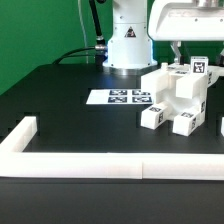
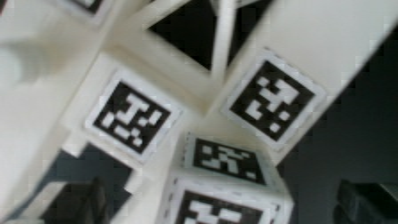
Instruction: Assemble chair
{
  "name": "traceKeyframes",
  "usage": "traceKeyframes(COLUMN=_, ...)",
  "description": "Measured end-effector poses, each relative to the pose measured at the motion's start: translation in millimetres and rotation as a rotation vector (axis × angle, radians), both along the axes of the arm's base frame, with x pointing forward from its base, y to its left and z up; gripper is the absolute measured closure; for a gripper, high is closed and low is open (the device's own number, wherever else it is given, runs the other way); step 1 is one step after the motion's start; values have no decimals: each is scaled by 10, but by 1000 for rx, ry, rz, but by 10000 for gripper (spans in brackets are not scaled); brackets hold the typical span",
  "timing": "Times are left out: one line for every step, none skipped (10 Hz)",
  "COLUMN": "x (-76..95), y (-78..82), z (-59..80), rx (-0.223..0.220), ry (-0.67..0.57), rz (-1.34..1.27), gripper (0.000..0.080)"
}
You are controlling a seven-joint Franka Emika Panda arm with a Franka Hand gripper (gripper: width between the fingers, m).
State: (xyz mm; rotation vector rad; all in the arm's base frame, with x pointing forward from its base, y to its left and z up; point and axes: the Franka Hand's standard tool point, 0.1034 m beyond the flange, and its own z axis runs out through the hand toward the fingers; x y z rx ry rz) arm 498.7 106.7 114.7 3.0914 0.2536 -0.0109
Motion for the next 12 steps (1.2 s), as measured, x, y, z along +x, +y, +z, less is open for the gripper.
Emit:
traceKeyframes(x=-3, y=10, z=-1, rx=1, ry=3, rz=74, gripper=151)
traceKeyframes(x=0, y=-4, z=-2, rx=1, ry=7, rz=166, gripper=151)
traceKeyframes(x=1, y=-8, z=-2, rx=1, ry=8, rz=195, gripper=151)
traceKeyframes(x=2, y=-13, z=-2, rx=1, ry=11, rz=262, gripper=151)
traceKeyframes(x=4, y=-19, z=-2, rx=1, ry=13, rz=323, gripper=151)
traceKeyframes(x=5, y=-24, z=-2, rx=1, ry=16, rz=394, gripper=151)
traceKeyframes(x=6, y=-30, z=-1, rx=1, ry=19, rz=459, gripper=151)
traceKeyframes(x=6, y=-32, z=-1, rx=0, ry=23, rz=544, gripper=151)
traceKeyframes(x=8, y=-37, z=-1, rx=-7, ry=27, rz=633, gripper=151)
traceKeyframes(x=9, y=-42, z=-1, rx=-8, ry=31, rz=702, gripper=151)
traceKeyframes(x=19, y=-63, z=1, rx=-7, ry=35, rz=799, gripper=151)
traceKeyframes(x=26, y=-84, z=3, rx=-8, ry=38, rz=871, gripper=151)
